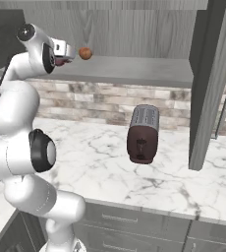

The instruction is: Pick the onions from the cabinet and place them in one bowl. Pick the squash from the sink and place it in the other bowl.

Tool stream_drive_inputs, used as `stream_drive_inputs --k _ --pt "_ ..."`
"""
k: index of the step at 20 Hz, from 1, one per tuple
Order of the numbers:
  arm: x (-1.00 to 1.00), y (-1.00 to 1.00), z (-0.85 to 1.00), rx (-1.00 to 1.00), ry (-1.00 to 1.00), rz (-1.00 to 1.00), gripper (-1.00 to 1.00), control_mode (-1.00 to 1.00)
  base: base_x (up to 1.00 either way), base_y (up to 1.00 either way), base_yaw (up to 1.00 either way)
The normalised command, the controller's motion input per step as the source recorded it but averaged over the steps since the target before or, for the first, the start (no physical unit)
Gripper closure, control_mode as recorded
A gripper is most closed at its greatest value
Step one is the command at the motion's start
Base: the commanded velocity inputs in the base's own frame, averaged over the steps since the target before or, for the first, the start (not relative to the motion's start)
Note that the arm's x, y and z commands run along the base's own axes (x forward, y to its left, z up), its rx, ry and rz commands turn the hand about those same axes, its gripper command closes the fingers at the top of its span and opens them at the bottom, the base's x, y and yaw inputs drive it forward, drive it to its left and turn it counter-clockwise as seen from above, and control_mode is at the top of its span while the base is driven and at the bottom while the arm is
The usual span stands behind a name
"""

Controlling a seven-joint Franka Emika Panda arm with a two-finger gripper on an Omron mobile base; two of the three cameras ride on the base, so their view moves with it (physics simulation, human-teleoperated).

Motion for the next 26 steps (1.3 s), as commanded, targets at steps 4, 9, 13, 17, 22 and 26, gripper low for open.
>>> stream_drive_inputs --k 4,9,13,17,22,26 --pt "-0.57 -0.26 0.37 0.10 0.22 -0.13 1.00 -1.00 0.00 0.00 0.00" --pt "-0.93 -0.22 -0.07 0.02 0.05 -0.08 1.00 -1.00 0.00 0.00 0.00" --pt "-1.00 -0.26 -0.15 0.00 0.00 -0.06 1.00 -1.00 0.00 0.00 0.00" --pt "-1.00 -0.39 -0.15 0.00 0.00 -0.04 1.00 -1.00 0.00 0.00 0.00" --pt "-1.00 -0.48 -0.14 0.04 0.00 -0.01 1.00 -1.00 0.00 0.00 0.00" --pt "-0.97 -0.38 -0.23 0.04 0.02 0.00 1.00 -1.00 0.00 0.00 0.00"
